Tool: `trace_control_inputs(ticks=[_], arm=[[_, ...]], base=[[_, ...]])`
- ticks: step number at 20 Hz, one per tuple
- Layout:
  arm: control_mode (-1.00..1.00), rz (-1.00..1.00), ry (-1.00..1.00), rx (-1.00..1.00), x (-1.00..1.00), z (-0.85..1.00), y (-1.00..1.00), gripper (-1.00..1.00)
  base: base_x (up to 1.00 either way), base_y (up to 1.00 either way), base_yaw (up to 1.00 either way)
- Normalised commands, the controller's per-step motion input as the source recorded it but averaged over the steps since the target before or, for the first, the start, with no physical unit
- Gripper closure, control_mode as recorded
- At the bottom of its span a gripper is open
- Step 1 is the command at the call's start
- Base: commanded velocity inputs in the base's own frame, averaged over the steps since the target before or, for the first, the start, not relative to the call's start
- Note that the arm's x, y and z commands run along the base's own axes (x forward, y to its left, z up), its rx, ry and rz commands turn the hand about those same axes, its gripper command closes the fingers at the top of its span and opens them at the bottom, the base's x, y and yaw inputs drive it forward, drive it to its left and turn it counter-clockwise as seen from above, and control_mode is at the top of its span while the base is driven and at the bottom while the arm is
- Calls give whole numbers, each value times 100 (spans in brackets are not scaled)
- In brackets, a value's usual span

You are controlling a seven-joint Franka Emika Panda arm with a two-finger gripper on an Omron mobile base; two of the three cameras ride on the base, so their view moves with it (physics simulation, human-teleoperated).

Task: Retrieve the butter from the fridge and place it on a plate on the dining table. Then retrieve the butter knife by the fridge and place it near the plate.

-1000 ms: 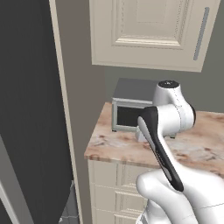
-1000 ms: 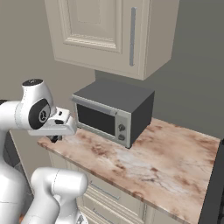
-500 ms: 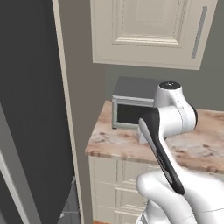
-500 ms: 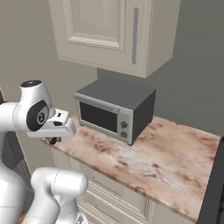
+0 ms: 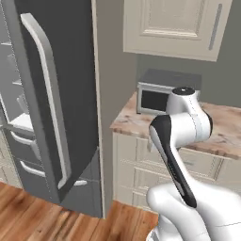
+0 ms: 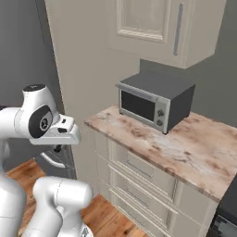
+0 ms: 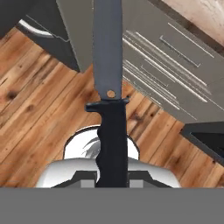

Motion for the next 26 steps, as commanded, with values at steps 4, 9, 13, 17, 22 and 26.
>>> trace_control_inputs(ticks=[4,9,13,17,22,26], arm=[[100,0,0,0,0,0,0,100],[100,0,0,0,0,0,0,100],[100,0,0,0,0,0,0,100],[100,0,0,0,0,0,0,100],[100,0,0,0,0,0,0,100],[100,0,0,0,0,0,0,100]], base=[[-99,-36,60],[-92,-27,55],[-57,-3,66],[-23,0,75],[-11,25,64],[-15,71,35]])
